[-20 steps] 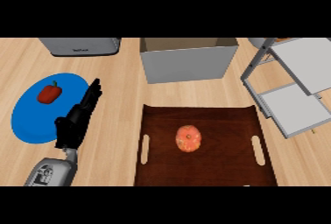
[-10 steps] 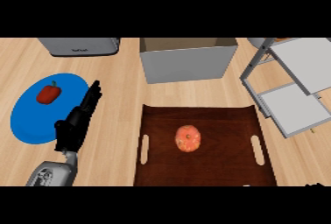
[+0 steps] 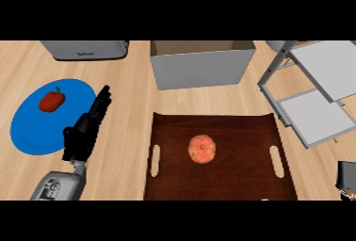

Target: Pick the cupcake from the tray and place it in the tiered shelf

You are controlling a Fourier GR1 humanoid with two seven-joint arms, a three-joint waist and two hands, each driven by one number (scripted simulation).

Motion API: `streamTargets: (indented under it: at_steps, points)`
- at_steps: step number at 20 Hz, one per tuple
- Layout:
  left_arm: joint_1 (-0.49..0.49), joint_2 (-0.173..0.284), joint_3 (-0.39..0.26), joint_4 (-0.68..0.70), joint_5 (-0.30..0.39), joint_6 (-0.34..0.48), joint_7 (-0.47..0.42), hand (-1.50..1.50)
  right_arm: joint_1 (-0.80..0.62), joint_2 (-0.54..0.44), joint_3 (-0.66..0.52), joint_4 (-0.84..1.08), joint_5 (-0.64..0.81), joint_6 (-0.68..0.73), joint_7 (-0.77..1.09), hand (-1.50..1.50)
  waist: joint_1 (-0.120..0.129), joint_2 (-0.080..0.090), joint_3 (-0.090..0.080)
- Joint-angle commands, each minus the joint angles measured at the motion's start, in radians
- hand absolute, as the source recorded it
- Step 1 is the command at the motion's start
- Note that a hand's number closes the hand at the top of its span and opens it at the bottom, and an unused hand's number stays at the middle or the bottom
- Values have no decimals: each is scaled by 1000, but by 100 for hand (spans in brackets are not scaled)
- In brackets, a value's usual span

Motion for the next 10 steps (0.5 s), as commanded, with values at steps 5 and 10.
streamTargets:
  at_steps: [5,10]
  points:
    - [11,12,1,-48,-1,-16,20,0,-159,-85,-359,-103,-381,148,223,150,21,-1,1]
    - [7,13,29,-23,6,-41,-4,0,-309,-131,-542,26,-506,238,289,150,31,4,1]
